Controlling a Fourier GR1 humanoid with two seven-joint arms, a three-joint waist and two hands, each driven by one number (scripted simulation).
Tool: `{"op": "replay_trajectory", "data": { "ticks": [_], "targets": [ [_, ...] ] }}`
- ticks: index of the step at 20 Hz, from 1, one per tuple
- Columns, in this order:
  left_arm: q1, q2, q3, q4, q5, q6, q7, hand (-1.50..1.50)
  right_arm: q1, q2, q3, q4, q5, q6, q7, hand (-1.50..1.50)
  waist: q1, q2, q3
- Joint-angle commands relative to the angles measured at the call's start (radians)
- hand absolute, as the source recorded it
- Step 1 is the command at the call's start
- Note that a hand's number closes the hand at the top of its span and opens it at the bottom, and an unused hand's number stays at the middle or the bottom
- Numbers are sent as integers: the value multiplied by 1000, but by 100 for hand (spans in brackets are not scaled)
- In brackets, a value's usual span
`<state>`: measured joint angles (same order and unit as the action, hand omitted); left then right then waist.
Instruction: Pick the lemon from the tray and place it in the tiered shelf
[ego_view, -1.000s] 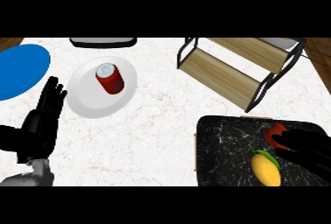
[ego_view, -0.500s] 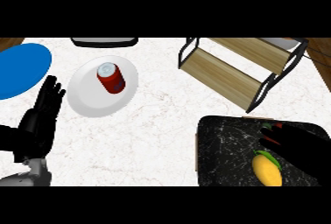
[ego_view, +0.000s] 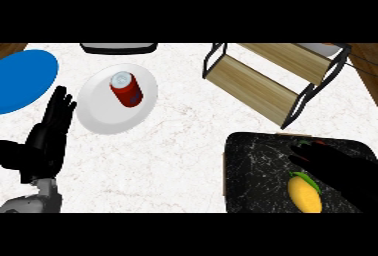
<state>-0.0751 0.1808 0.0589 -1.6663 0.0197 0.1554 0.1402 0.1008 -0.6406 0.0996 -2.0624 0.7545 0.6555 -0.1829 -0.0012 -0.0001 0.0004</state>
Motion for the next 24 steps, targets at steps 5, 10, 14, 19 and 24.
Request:
{"op": "replay_trajectory", "data": {
  "ticks": [5,10,14,19,24],
  "targets": [
    [32,-45,-48,-89,-62,29,59,0,-75,60,20,203,117,-62,-113,-150,5,0,0],
    [0,-48,-15,-16,-44,0,25,0,12,120,27,145,157,-95,-142,-150,-1,0,0],
    [32,-14,23,-81,-8,-42,50,0,-46,129,19,281,191,-154,-225,-150,5,0,0],
    [15,-50,7,-69,-44,-20,42,0,-91,179,18,220,210,-46,-156,-150,2,0,0],
    [10,-35,23,-84,-39,-31,78,0,-28,202,112,273,312,-93,-158,150,3,-1,0]
  ]
}}
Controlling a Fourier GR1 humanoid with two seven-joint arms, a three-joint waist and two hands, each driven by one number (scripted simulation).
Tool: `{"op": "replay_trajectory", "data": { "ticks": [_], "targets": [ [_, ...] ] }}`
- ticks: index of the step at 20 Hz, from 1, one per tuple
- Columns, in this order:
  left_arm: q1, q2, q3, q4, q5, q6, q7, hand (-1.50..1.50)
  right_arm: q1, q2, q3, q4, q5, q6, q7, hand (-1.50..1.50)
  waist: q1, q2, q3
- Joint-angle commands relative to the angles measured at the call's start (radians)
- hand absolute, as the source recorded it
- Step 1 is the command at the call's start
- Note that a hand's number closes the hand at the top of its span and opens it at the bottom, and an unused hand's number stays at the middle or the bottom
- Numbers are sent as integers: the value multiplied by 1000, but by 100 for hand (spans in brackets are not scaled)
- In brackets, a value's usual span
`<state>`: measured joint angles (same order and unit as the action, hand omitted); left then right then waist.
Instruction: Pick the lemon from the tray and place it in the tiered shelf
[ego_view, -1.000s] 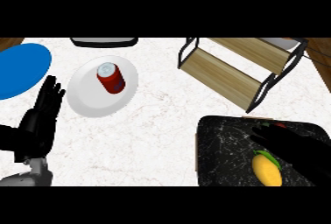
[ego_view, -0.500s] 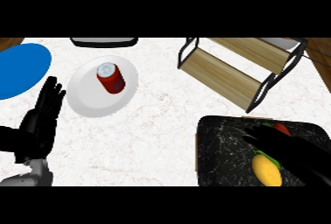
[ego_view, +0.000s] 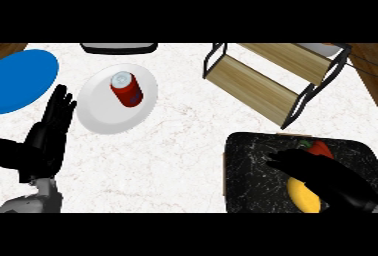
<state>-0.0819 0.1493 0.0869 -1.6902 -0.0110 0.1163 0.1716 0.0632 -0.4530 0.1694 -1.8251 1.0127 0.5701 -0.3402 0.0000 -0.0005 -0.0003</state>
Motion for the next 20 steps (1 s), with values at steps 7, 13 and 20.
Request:
{"op": "replay_trajectory", "data": {
  "ticks": [7,13,20],
  "targets": [
    [10,-35,-8,32,-31,19,-51,0,-46,38,71,128,145,-223,-112,150,1,1,0],
    [-10,-13,17,4,-14,20,-13,0,-2,346,-98,161,213,-150,508,150,-26,7,-5],
    [-18,-29,-11,13,-16,10,-19,0,-96,449,-115,116,159,-240,954,150,18,15,1]
  ]
}}
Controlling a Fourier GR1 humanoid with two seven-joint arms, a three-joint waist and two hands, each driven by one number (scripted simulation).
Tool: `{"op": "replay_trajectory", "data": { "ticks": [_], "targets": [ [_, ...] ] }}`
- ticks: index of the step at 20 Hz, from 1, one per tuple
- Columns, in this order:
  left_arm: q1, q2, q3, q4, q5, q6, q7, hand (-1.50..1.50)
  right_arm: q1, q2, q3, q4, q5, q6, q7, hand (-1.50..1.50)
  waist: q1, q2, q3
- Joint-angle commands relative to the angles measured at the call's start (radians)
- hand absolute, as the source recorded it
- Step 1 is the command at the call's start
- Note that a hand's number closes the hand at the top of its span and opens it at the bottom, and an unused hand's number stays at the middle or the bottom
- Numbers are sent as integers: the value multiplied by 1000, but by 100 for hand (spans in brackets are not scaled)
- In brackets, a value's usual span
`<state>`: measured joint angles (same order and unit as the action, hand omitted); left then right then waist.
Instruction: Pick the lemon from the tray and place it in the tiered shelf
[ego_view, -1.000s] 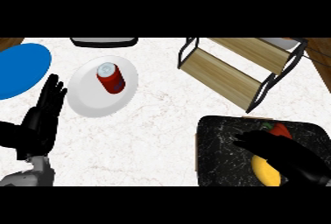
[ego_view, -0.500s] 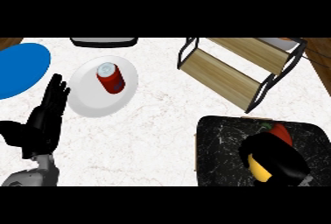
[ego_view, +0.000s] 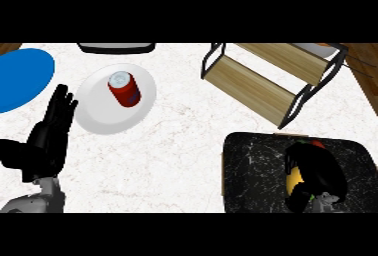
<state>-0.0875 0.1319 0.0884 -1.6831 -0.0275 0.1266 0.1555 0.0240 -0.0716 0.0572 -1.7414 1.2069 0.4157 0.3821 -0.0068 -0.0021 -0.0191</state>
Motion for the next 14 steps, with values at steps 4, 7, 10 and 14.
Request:
{"op": "replay_trajectory", "data": {
  "ticks": [4,7,10,14],
  "targets": [
    [-6,-10,-31,-1,9,-27,-5,0,-175,69,83,16,-88,-168,490,150,79,10,19],
    [-33,-14,-45,14,6,-32,7,0,-311,71,126,-9,-95,-286,668,150,87,8,18],
    [-61,-11,-44,30,0,-26,25,0,-442,71,160,-25,-49,-421,817,150,92,7,17],
    [-48,-10,-49,45,-6,-34,5,0,-594,71,196,2,86,-471,1003,150,90,2,12]
  ]
}}
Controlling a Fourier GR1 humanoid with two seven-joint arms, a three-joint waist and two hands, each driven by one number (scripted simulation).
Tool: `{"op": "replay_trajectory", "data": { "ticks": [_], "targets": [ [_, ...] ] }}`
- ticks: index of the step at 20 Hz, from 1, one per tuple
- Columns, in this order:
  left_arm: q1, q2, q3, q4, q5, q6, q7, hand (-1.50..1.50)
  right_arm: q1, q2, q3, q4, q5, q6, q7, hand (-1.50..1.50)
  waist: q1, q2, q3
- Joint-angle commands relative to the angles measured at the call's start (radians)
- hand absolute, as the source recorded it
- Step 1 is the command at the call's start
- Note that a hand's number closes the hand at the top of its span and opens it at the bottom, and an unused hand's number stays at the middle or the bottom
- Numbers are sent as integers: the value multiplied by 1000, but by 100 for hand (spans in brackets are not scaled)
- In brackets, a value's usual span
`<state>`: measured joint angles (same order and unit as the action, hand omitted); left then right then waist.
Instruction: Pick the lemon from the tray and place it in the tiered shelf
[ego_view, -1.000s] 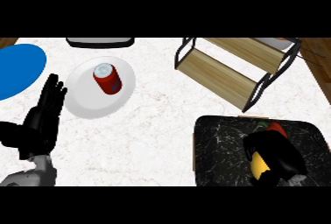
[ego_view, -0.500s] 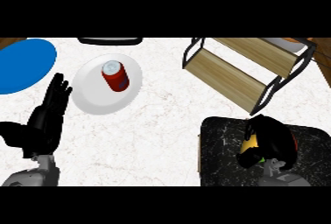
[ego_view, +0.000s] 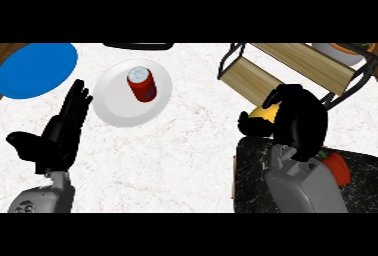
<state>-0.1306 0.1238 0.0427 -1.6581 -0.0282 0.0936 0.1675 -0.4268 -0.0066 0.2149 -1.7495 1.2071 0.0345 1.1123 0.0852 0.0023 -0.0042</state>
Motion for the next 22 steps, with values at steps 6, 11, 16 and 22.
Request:
{"op": "replay_trajectory", "data": {
  "ticks": [6,11,16,22],
  "targets": [
    [9,-8,-9,8,-9,4,-4,0,-346,6,0,108,216,19,373,150,-11,-8,-2],
    [-6,-26,-16,7,-32,38,5,0,-407,6,-55,173,245,5,374,150,-28,-5,1],
    [12,3,21,-3,6,6,-9,0,-489,6,-121,255,289,-6,375,150,-29,-2,2],
    [-15,4,22,17,-3,14,10,0,-516,6,-159,323,300,-110,375,150,-44,1,3]
  ]
}}
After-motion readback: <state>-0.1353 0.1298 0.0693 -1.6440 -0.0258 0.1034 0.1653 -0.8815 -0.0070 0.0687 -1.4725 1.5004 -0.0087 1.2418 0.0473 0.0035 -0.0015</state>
